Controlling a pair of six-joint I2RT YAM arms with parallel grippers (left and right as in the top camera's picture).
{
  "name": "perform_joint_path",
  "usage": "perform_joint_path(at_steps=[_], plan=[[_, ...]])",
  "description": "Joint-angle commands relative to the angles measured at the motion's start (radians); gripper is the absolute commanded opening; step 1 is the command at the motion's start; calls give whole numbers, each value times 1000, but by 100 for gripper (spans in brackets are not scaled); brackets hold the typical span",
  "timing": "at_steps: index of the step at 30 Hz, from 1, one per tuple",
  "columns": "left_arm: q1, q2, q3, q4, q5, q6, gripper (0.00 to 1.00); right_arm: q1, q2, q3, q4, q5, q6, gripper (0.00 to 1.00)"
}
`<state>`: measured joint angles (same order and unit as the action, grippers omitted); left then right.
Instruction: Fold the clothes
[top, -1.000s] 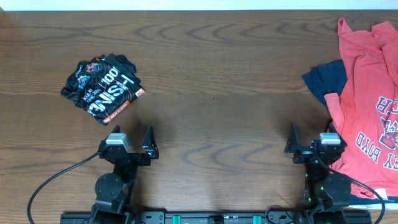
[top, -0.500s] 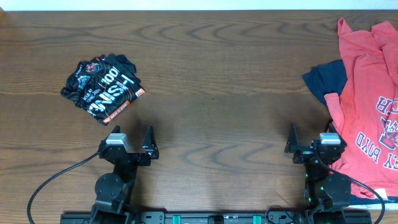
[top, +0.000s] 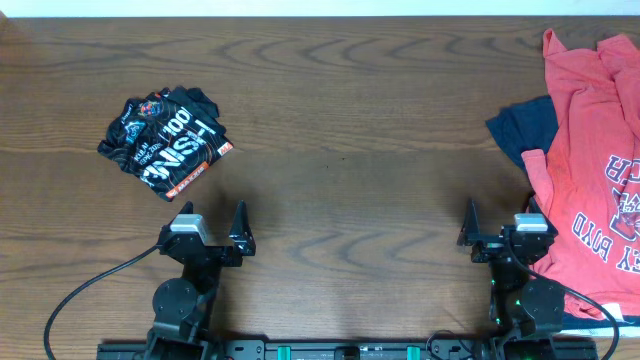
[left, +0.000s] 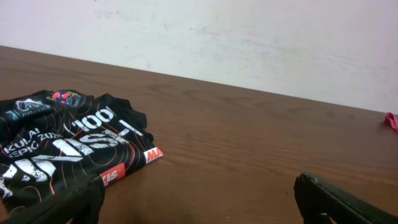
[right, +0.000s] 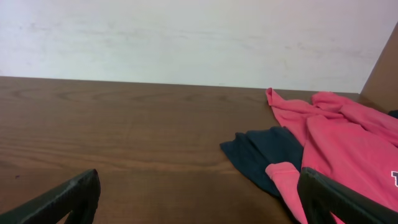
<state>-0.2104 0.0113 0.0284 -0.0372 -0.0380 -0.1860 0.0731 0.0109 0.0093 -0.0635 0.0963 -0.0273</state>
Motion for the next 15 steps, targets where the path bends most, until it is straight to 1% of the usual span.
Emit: perform_joint_path(at_steps=[1, 9, 13, 15], plan=[[2, -6, -24, -29, -27, 2, 98, -12, -6, -4, 0, -10, -11, 99], [1, -5, -24, -28, -23, 1, 98, -12, -6, -4, -3, -34, -11, 99], [1, 3, -13, -42, -14, 2, 98, -12, -5, 2, -15, -57, 87, 99], [1, 17, 18, -76, 7, 0, 98, -12, -3, 14, -38, -56, 101, 99]])
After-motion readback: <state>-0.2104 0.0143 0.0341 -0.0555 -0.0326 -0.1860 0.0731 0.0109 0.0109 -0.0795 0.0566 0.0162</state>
